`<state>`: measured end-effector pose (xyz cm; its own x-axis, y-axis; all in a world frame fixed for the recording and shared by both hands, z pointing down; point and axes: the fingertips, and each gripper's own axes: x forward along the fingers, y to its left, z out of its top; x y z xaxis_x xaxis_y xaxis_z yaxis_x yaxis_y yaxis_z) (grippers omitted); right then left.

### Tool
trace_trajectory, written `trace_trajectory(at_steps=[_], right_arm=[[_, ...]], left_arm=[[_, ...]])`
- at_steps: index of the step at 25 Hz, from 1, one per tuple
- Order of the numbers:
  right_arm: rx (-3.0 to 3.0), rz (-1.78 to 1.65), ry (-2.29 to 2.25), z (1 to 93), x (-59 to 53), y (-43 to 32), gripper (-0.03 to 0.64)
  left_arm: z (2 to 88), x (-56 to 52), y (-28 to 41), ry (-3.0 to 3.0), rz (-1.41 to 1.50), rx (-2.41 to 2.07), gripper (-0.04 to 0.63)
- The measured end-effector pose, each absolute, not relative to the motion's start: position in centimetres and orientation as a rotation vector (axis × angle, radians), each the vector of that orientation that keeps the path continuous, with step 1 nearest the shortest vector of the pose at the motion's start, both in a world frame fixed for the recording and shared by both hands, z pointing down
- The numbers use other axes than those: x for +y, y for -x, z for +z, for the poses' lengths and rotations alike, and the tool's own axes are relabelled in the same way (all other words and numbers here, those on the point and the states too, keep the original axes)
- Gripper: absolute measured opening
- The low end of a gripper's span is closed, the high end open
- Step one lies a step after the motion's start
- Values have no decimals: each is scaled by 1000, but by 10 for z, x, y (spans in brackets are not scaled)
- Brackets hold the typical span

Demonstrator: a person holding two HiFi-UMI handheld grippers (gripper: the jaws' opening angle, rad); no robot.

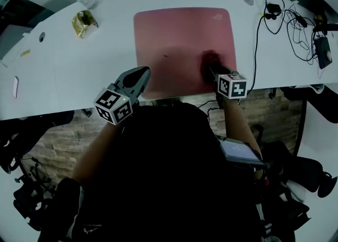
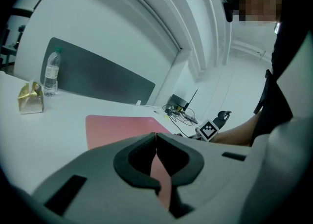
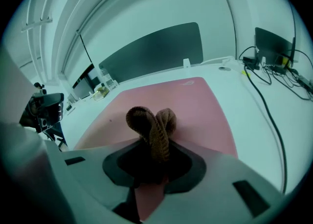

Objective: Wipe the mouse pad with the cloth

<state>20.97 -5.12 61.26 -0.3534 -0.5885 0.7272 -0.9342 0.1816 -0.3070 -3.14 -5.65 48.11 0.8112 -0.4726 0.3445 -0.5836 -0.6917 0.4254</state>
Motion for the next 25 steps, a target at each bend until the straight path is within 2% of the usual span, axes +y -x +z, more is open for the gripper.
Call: trace_trajectory(at_steps=[15, 25], right_arm=[[-1920, 943, -1512, 612, -39, -323, 114], [-1896, 788, -1559, 593, -74, -366, 114]], left_arm=[[497, -56, -39, -2455, 283, -767, 9], [490, -64, -29, -2445, 272, -891, 9]])
